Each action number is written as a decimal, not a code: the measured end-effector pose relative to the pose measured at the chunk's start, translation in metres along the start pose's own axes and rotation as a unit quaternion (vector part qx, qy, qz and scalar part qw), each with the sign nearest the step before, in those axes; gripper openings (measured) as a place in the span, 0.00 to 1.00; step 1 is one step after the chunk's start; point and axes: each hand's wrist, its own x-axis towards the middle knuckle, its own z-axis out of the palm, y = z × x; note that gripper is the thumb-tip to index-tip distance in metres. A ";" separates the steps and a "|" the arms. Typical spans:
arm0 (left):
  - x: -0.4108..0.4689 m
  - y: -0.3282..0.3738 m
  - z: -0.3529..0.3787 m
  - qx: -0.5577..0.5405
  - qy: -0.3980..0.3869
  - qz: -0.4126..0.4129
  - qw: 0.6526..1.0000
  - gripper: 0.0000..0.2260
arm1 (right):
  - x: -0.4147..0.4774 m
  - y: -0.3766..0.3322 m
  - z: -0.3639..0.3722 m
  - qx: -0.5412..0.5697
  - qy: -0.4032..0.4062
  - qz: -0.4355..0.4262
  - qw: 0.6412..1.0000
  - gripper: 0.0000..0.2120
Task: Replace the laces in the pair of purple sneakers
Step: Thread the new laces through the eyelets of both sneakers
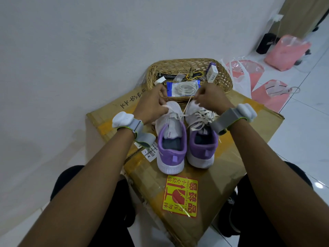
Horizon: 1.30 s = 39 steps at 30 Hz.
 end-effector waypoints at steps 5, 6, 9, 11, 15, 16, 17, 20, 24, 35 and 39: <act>-0.001 -0.003 -0.011 -0.008 0.097 -0.002 0.995 0.18 | -0.010 -0.016 -0.001 0.502 -0.098 0.118 0.851 0.14; -0.002 -0.003 -0.012 -0.006 0.115 0.005 0.993 0.18 | -0.012 -0.016 -0.003 0.431 -0.104 0.088 0.892 0.14; 0.000 -0.002 -0.014 -0.012 0.160 0.015 0.987 0.18 | -0.017 -0.003 -0.010 -0.018 -0.095 -0.091 0.991 0.06; 0.002 -0.002 -0.015 -0.013 0.170 0.017 0.985 0.18 | -0.020 0.006 -0.010 -0.193 -0.139 -0.155 0.959 0.03; 0.001 -0.001 -0.012 -0.022 0.148 0.030 0.988 0.17 | -0.017 0.010 -0.013 -0.238 0.152 -0.055 0.958 0.09; 0.000 0.000 -0.011 -0.025 0.126 0.034 0.991 0.18 | -0.017 0.010 -0.016 -0.225 0.213 -0.042 0.950 0.10; -0.001 0.001 -0.009 -0.026 0.098 0.039 0.994 0.18 | -0.015 0.012 -0.014 -0.203 0.217 -0.056 0.953 0.12; -0.002 0.005 -0.001 -0.021 0.040 0.055 0.997 0.20 | -0.024 0.000 -0.002 -0.194 0.003 -0.160 0.968 0.15; -0.003 0.008 0.002 -0.026 0.016 0.057 0.998 0.22 | -0.026 -0.005 0.017 -0.280 -0.053 -0.180 0.941 0.07; 0.001 0.000 0.003 -0.006 -0.077 0.023 0.997 0.28 | -0.029 -0.002 0.014 -0.245 -0.078 -0.173 0.951 0.11; 0.000 -0.005 0.002 0.022 -0.150 -0.007 0.988 0.35 | -0.021 0.002 0.014 -0.321 0.051 -0.097 0.941 0.07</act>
